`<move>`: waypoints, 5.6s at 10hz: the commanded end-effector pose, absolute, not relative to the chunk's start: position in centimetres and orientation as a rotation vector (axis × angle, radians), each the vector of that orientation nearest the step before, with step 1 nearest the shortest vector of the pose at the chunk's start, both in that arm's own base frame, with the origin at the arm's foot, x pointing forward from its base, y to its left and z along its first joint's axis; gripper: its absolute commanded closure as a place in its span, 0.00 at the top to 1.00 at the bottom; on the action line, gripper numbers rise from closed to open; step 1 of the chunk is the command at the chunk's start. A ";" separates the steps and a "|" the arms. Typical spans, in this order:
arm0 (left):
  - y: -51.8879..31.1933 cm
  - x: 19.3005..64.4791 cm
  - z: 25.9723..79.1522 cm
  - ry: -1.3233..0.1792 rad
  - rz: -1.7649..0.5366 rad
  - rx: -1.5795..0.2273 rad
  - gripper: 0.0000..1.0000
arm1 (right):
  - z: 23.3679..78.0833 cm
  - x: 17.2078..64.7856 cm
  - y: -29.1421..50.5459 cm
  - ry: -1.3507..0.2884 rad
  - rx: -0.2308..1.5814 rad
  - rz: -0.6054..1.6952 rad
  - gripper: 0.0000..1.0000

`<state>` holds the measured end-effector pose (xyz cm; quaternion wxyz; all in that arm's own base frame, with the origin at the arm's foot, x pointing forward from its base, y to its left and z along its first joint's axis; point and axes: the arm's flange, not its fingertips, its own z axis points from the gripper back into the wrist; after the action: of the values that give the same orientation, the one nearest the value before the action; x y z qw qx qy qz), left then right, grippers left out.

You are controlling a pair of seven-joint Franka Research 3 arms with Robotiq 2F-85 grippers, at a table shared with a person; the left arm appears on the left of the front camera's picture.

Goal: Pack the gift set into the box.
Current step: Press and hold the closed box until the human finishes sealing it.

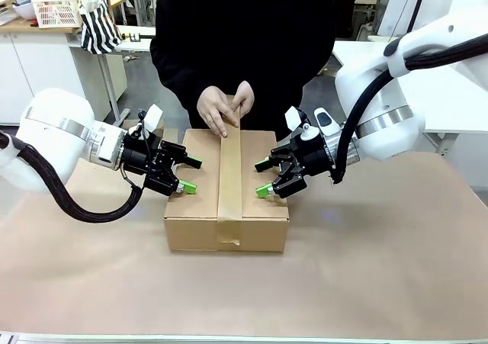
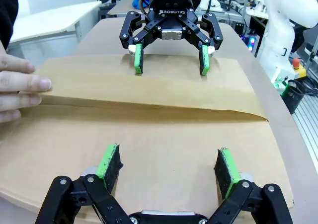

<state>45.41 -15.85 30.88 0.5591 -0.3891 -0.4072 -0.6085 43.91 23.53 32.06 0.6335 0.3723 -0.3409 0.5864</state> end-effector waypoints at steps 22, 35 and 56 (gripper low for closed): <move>-15.8 45.3 30.7 -0.965 -1.444 -0.914 1.00 | 31.6 43.7 23.4 -0.777 0.855 1.321 1.00; -15.8 45.3 30.7 -0.965 -1.444 -0.914 1.00 | 31.6 43.7 23.4 -0.777 0.855 1.321 1.00; -15.8 45.3 30.7 -0.965 -1.444 -0.914 1.00 | 31.6 43.7 23.4 -0.777 0.855 1.321 1.00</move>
<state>45.41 -15.84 30.85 0.5594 -0.3889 -0.4068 -0.6085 43.87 23.46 31.99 0.6336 0.3736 -0.3402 0.5858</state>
